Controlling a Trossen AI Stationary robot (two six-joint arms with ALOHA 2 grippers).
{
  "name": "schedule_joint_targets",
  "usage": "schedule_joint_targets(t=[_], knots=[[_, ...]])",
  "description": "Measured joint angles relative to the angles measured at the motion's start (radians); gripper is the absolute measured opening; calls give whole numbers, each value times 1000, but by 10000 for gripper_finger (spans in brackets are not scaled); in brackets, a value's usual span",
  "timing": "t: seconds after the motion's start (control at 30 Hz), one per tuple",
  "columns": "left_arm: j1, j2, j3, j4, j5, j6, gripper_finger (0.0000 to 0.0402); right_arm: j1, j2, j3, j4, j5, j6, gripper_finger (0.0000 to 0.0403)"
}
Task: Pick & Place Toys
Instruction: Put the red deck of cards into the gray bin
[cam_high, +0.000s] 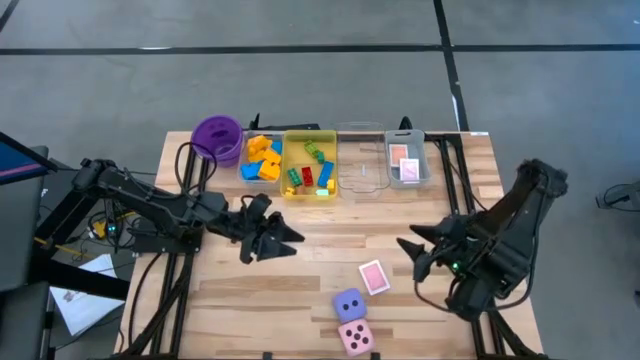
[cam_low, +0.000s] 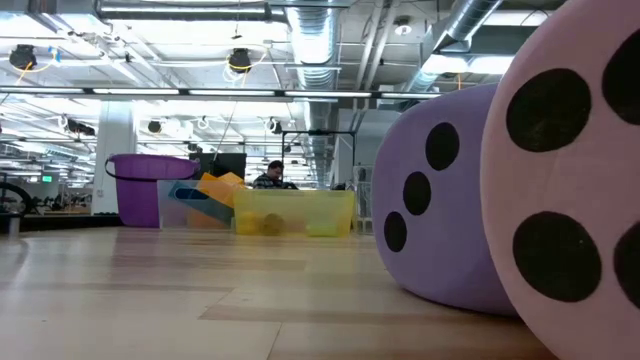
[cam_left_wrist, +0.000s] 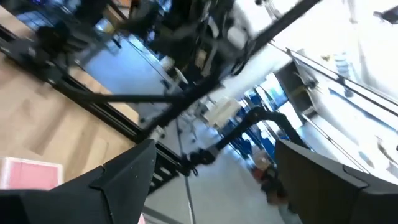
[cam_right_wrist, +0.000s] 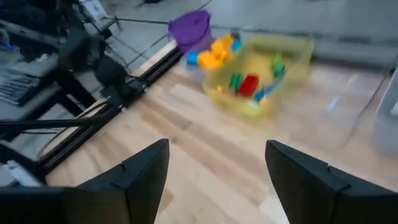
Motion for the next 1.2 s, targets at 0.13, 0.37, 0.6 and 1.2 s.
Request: schedule_joint_targets(t=[0.13,0.37,0.6,1.2], knots=[[10,0,0,0,-117,1,320,46,-143,-327,296,-2,21,260],[39,37,0,0,-241,-1,320,64,-304,-686,782,-99,-220,260],[38,285,110,1,-288,-2,320,74,-405,-819,999,-225,-469,260],[132,875,588,-241,138,-114,314,129,-340,-930,1012,-355,-379,260]])
